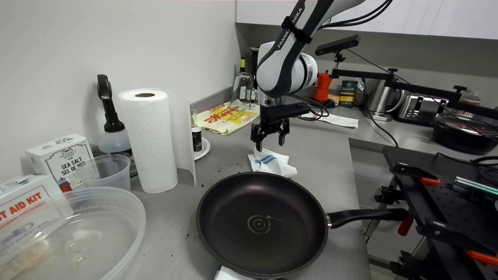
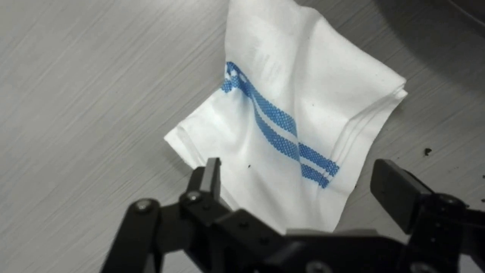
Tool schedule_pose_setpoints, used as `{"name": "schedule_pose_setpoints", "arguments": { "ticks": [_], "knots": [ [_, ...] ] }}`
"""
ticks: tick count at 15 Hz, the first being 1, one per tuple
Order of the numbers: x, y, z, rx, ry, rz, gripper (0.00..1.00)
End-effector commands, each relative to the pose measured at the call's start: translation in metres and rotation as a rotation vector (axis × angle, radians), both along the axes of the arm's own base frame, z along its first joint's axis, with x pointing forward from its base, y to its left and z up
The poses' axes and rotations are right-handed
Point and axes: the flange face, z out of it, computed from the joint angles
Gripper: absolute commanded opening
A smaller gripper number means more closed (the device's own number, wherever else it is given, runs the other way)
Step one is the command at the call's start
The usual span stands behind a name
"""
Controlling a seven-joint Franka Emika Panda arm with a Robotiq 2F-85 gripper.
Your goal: Use the white towel wipe the black pan
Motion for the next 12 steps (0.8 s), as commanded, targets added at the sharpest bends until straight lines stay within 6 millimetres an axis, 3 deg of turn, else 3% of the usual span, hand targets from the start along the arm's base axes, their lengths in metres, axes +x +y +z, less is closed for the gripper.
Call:
{"name": "schedule_pose_setpoints", "arguments": {
  "ticks": [1,10,11,12],
  "knots": [
    [0.002,-0.003,-0.021,0.014,0.019,-0.021,1.0],
    [-0.013,0.006,-0.06,0.031,0.08,-0.023,1.0],
    [-0.013,0.008,-0.062,0.034,0.081,-0.022,0.75],
    [-0.013,0.009,-0.063,0.036,0.085,-0.021,0.74]
  ]
}}
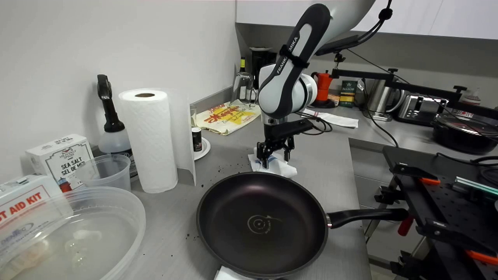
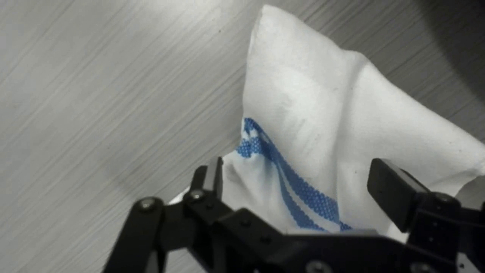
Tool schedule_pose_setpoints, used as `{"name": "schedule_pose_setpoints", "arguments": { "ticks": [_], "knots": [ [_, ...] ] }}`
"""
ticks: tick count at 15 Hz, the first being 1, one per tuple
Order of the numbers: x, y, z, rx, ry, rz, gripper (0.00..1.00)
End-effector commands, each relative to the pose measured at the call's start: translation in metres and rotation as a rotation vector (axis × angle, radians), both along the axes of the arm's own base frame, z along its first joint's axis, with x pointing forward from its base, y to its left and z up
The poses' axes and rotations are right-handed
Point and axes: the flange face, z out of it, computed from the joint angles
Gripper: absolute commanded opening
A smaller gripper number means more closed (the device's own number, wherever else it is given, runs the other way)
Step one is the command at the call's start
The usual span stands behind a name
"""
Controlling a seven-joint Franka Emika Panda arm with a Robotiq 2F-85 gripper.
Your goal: Use the white towel wipe the black pan
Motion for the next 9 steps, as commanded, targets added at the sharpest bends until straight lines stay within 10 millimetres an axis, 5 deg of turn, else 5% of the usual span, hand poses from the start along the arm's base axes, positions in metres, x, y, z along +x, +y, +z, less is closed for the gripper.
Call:
{"name": "schedule_pose_setpoints", "arguments": {
  "ticks": [1,9],
  "knots": [
    [0.0081,0.007,-0.0046,0.017,0.006,-0.014,0.67],
    [0.016,0.0142,0.0002,0.025,0.018,0.0,0.06]
  ]
}}
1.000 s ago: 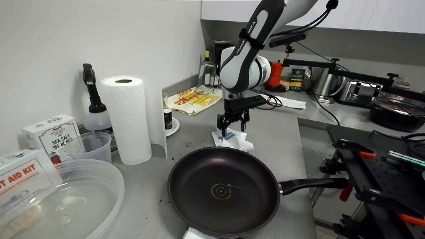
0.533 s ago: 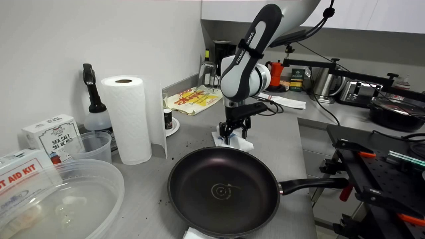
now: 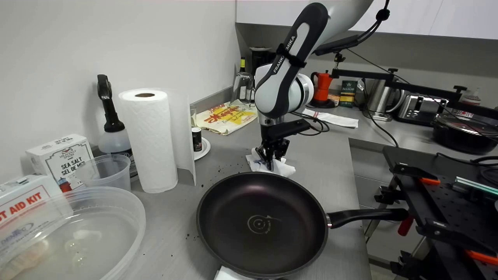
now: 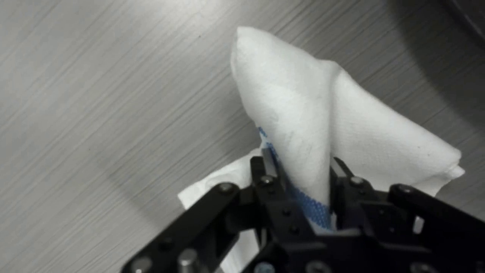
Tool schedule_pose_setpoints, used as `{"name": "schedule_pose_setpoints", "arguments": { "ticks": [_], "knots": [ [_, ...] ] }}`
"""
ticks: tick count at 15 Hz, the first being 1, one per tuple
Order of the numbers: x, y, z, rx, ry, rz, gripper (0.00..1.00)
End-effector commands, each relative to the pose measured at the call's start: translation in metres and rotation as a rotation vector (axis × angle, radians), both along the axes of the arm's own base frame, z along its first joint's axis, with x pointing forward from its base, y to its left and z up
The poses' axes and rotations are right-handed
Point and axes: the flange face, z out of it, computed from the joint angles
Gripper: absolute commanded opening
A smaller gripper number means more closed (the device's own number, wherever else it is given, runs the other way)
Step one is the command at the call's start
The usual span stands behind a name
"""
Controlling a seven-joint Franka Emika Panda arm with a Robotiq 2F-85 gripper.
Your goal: Use the white towel wipe the black pan
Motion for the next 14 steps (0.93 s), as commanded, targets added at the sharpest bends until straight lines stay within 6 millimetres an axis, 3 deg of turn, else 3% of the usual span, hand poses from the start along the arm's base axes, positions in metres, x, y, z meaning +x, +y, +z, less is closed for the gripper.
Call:
{"name": "schedule_pose_setpoints", "arguments": {
  "ticks": [1,5,9,14],
  "knots": [
    [0.008,0.003,0.001,0.008,0.01,-0.017,0.01],
    [0.012,-0.003,0.017,-0.007,0.002,-0.025,0.05],
    [0.021,-0.018,0.058,-0.037,-0.042,-0.043,0.05],
    [0.028,-0.023,0.143,-0.031,-0.076,-0.043,0.05]
  ]
}}
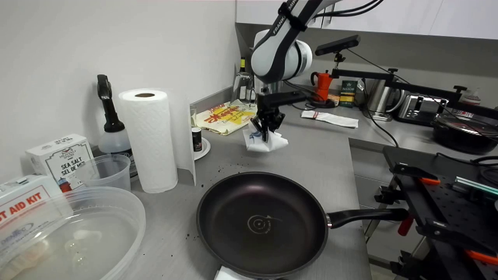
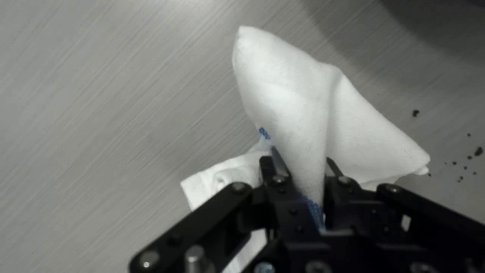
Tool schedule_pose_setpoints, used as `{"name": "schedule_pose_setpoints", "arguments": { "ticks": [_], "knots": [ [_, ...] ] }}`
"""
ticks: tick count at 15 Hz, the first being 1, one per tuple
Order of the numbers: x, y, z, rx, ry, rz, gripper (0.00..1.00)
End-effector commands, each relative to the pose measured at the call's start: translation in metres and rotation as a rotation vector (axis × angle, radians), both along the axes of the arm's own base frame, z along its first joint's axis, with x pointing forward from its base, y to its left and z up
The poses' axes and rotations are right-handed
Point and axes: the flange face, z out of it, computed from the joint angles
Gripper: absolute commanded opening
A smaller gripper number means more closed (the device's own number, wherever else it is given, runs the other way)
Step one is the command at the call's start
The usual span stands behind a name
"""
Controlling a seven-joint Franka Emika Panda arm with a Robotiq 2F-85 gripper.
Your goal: Use the white towel wipe the black pan
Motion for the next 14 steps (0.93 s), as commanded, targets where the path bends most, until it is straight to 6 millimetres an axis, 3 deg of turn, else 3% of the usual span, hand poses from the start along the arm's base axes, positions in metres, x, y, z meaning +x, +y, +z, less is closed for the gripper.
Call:
{"name": "schedule_pose_setpoints", "arguments": {
  "ticks": [1,4,7,14],
  "knots": [
    [-0.001,0.013,0.07,0.016,-0.004,0.006,0.05],
    [0.002,0.035,0.117,0.04,-0.012,0.054,0.05],
    [0.001,0.076,0.146,0.065,-0.002,0.124,0.05],
    [-0.009,0.187,0.159,0.115,0.031,0.232,0.05]
  ]
}}
